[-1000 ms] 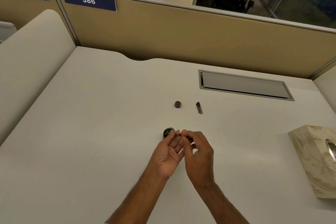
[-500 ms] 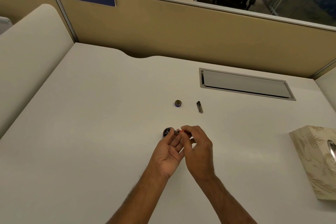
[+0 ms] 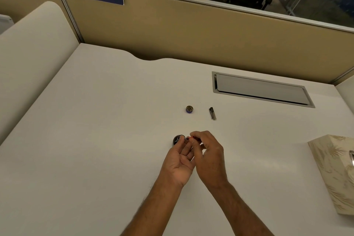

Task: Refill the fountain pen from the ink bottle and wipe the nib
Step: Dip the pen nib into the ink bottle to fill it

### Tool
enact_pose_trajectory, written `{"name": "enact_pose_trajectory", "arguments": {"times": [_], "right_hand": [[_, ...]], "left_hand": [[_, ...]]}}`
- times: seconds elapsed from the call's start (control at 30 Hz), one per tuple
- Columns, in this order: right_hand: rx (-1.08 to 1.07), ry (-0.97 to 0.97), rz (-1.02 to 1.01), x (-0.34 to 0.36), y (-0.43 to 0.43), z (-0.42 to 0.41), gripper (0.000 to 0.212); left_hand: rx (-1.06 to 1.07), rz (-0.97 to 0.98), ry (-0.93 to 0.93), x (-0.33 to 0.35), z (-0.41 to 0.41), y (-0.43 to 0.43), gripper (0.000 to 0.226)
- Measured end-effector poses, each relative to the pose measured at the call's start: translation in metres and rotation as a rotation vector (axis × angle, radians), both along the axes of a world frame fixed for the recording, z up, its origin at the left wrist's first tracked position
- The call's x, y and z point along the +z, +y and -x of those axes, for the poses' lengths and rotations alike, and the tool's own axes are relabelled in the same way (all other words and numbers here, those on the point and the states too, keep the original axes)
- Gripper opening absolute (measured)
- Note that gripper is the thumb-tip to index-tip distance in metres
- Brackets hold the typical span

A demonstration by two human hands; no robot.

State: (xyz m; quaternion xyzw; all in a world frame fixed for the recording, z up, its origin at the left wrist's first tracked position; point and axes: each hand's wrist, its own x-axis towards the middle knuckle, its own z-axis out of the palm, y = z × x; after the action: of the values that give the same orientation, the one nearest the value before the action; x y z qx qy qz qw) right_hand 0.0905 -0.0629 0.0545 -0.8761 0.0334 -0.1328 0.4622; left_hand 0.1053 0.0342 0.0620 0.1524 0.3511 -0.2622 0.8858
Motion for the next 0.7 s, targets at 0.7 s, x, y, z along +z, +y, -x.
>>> {"name": "enact_pose_trajectory", "arguments": {"times": [0.7], "right_hand": [[0.052,-0.01,0.107,-0.0014,-0.0013,-0.0076,0.013]], "left_hand": [[0.066,0.021,0.059,-0.0035,-0.0034,-0.0035,0.02]]}}
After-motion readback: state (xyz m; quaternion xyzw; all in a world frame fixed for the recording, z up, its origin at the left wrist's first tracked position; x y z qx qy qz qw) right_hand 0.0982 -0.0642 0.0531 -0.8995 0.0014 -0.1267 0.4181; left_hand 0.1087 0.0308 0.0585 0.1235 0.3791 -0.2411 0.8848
